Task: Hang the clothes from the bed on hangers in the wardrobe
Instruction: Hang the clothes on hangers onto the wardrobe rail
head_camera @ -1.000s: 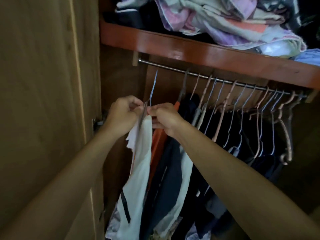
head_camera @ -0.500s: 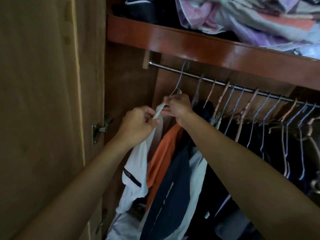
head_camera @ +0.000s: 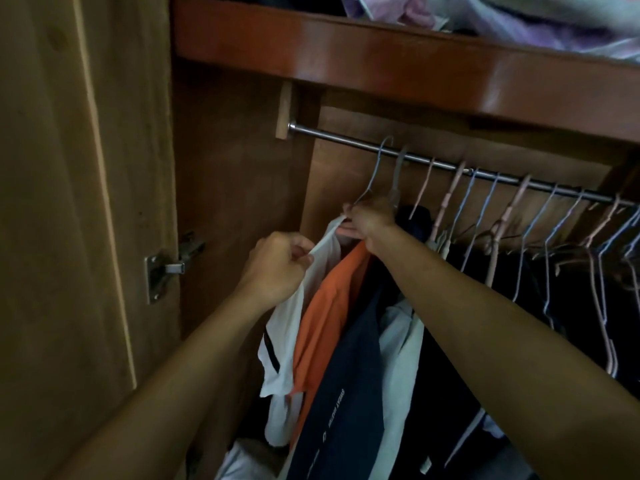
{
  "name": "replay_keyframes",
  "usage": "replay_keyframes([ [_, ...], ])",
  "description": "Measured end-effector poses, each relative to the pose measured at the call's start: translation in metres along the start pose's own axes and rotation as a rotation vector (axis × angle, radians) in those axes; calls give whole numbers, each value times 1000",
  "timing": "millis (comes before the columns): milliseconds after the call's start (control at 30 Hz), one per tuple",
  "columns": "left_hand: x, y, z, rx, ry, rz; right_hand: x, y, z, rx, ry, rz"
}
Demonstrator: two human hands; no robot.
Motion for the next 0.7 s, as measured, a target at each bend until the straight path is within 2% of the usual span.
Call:
replay_keyframes([
  [167, 0, 5, 3, -5, 33, -31, 6, 9, 2, -151, 53, -35],
  [300, 0, 12, 14, -13, 47, -56, 6, 16, 1, -284, 63, -1],
  [700, 6, 10, 84, 51, -81, -114, -31, 90, -28, -742, 226, -283],
])
Point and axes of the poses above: each hand's wrist, its own x-axis towards the middle knuckle, its own y-axis out of the back of the hand, z = x × y, the point moved 2 cm from there along x, towards the middle knuckle, and after that the axes turned 12 degrees about z, right-handed, at the moved point
